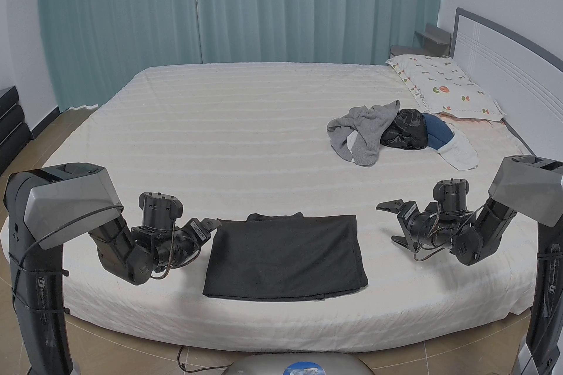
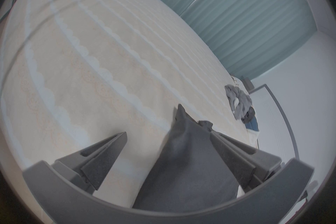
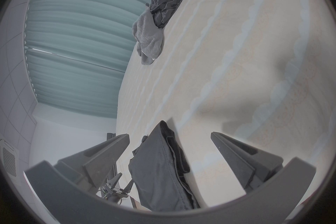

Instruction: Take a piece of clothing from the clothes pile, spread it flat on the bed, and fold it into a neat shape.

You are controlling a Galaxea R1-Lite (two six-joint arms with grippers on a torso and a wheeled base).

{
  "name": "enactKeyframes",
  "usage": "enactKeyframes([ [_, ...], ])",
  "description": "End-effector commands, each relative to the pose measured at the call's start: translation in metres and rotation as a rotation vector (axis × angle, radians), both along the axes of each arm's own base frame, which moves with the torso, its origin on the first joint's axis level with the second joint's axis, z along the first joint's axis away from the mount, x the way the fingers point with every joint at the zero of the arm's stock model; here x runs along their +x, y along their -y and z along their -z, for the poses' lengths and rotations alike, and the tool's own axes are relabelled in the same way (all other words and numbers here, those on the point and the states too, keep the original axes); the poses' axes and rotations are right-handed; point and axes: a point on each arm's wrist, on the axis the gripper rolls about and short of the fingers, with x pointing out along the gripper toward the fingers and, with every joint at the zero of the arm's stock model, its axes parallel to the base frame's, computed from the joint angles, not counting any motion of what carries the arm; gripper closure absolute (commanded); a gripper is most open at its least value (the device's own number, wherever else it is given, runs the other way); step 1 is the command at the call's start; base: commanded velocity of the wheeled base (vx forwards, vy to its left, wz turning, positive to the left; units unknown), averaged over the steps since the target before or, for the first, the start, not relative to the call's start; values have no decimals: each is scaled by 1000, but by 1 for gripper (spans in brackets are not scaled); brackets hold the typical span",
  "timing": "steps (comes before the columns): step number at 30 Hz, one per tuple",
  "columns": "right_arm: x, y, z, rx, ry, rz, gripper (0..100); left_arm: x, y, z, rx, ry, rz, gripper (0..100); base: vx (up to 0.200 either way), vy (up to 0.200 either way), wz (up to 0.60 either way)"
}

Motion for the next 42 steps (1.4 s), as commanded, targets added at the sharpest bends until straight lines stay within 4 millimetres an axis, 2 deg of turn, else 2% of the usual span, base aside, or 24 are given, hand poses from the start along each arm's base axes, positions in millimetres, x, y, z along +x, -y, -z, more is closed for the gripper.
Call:
enactKeyframes([
  [1, -2, -1, 7, -6, -11, -8, 0, -2, 6, 13, 23, 7, 35, 0, 0, 0, 0],
  [10, -2, -2, 9, -21, -8, -20, 0, -10, 13, 17, 37, -3, 115, 0, 0, 0, 0],
  [28, -2, -3, 9, -21, -6, -22, 0, -6, 22, 20, 53, 22, 142, 0, 0, 0, 0],
  [29, -2, -3, 9, -21, -8, -22, 0, -6, 22, 20, 52, 24, 142, 100, 0, 0, 0],
  [42, -2, -3, 9, -21, -6, -22, 0, -8, 20, 19, 53, 30, 89, 100, 0, 0, 0],
])
